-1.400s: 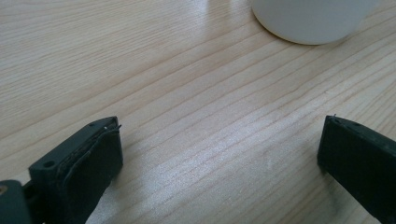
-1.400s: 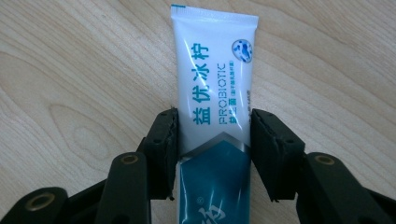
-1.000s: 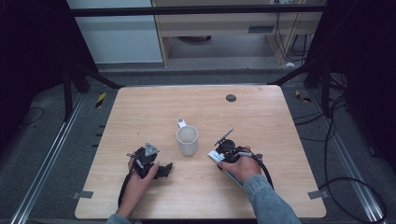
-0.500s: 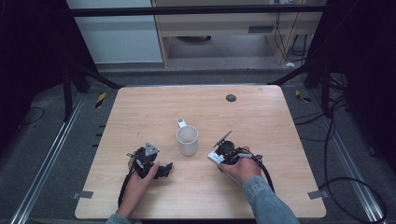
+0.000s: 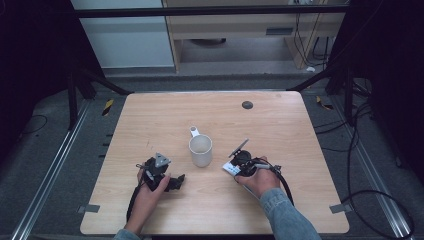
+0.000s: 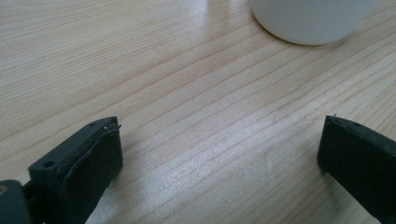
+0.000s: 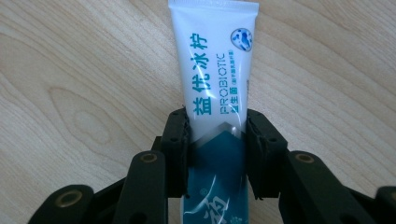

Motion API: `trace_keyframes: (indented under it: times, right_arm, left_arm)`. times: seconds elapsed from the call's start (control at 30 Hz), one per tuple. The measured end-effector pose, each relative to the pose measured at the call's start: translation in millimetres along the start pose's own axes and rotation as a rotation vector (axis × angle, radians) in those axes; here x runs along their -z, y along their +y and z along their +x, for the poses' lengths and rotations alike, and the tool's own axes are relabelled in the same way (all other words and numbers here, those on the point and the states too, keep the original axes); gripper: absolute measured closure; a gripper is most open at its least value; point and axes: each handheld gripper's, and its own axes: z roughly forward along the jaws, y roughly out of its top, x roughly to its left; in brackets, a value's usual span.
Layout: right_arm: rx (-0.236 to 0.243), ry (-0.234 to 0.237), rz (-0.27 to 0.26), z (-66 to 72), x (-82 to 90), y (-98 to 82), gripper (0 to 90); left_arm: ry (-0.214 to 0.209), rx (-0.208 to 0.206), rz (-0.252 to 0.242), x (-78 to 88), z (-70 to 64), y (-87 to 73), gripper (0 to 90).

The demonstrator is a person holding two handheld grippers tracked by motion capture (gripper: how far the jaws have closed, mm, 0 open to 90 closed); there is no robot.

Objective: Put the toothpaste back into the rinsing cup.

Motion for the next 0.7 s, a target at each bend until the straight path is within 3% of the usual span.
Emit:
trace_keyframes:
  times: [0.7]
  right_arm:
    - [-0.004,-0.002,-0.005,0.7,4.5,-0.1,71.8]
  left_arm:
    - [-0.002,-0.001,0.0,-0.1,0.2,0.1,0.0]
